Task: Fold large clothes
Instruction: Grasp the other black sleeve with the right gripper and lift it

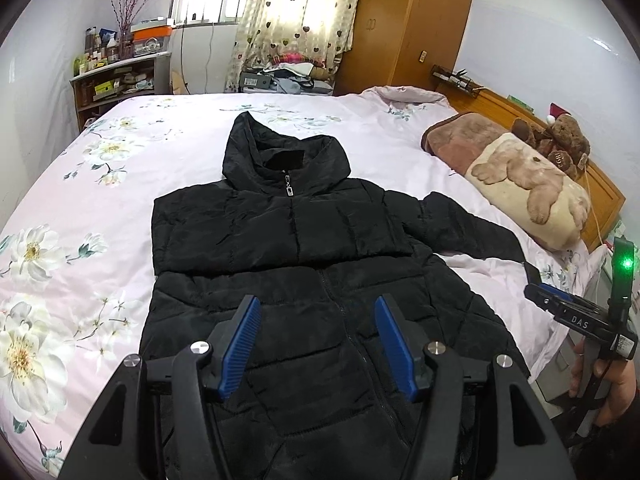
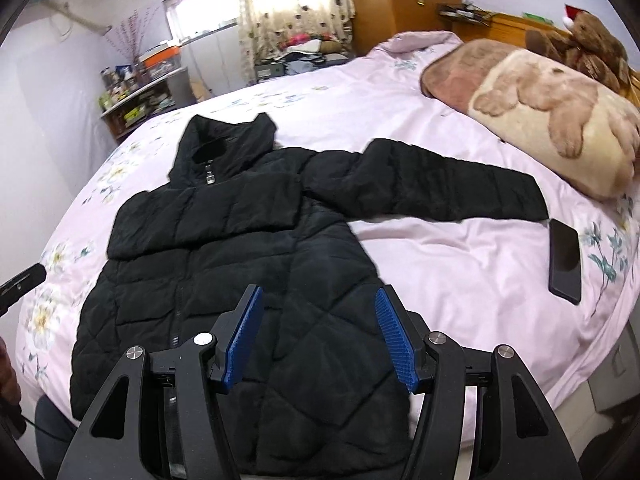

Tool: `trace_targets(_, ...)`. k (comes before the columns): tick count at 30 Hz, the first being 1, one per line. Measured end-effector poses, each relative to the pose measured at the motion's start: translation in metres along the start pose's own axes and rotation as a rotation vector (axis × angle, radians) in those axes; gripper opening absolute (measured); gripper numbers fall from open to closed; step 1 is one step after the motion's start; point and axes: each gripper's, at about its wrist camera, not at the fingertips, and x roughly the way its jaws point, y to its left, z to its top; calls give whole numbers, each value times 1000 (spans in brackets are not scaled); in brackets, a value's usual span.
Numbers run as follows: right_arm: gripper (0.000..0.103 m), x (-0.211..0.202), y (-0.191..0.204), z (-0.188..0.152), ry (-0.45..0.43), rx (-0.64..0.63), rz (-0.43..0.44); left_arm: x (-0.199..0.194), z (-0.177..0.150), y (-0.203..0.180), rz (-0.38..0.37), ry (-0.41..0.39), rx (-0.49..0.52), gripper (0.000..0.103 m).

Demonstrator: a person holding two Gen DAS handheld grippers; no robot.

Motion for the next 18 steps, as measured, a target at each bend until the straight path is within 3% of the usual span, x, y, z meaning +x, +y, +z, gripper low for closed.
trace_targets(7, 59, 40, -47, 12, 31, 85, -46, 47, 21, 3, 38, 17, 17, 62)
trace_targets(18, 59, 130, -158, 41, 62, 273, -177, 144, 55, 27, 111, 31, 27, 62)
